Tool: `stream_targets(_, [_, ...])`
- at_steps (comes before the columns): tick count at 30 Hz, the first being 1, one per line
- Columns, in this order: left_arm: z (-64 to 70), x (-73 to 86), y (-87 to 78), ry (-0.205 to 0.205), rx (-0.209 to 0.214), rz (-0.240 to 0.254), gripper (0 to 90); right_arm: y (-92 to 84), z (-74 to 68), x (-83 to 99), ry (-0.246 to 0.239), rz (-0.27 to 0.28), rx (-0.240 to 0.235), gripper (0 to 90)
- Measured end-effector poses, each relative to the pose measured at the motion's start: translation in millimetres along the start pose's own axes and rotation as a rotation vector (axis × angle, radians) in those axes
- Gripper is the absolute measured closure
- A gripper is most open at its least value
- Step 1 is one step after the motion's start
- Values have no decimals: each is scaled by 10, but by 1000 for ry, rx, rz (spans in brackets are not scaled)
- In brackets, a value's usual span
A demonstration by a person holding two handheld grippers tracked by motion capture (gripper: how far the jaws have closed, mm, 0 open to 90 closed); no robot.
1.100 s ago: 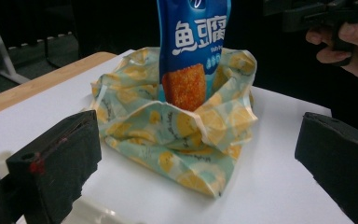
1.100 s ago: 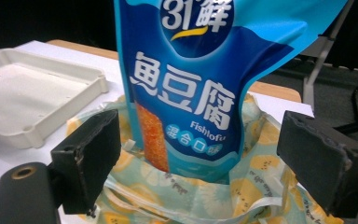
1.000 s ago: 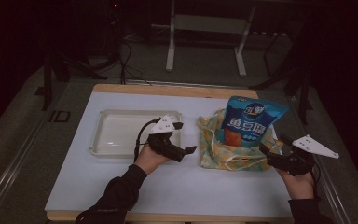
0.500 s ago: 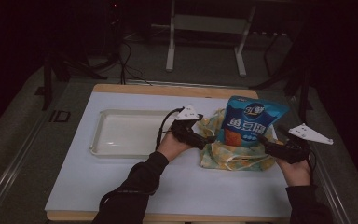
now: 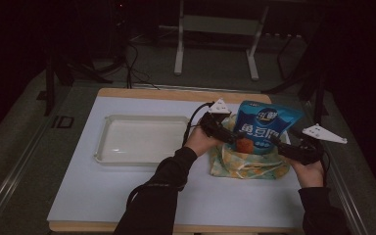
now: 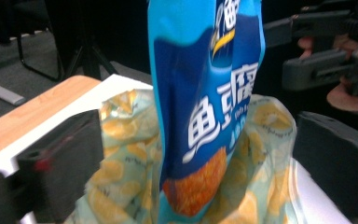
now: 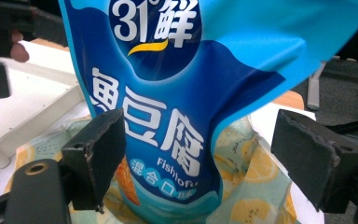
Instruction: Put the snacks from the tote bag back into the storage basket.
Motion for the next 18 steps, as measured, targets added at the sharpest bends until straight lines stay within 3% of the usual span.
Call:
stream_targets(4, [-12, -73, 78, -3, 7, 9, 60, 41, 27, -23, 19, -6, -14, 194])
stream_targets(9, [-10, -103, 178, -14, -15, 3, 149, 78, 89, -58, 46, -3, -27, 227])
stream_targets(15, [-40, -109, 291, -41, 16, -49, 236, 157, 96, -72, 40, -19, -65, 325])
stream_targets(17, [-35, -118, 312, -39, -3, -47, 322, 201, 98, -77, 45, -29, -76, 376])
stream_targets(18, [-36, -123, 316, -40, 4, -44, 322, 201, 98, -77, 45, -29, -76, 376])
Point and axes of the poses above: each handheld gripper's, and its own axes: y roughly forward along the jaws, x roughly out of its underside, z roughly to its right, the point moved 3 cm from there along y, roughly forward along the jaws, and after that the axes turned 5 degrees about -z, right-handed, at the moved point
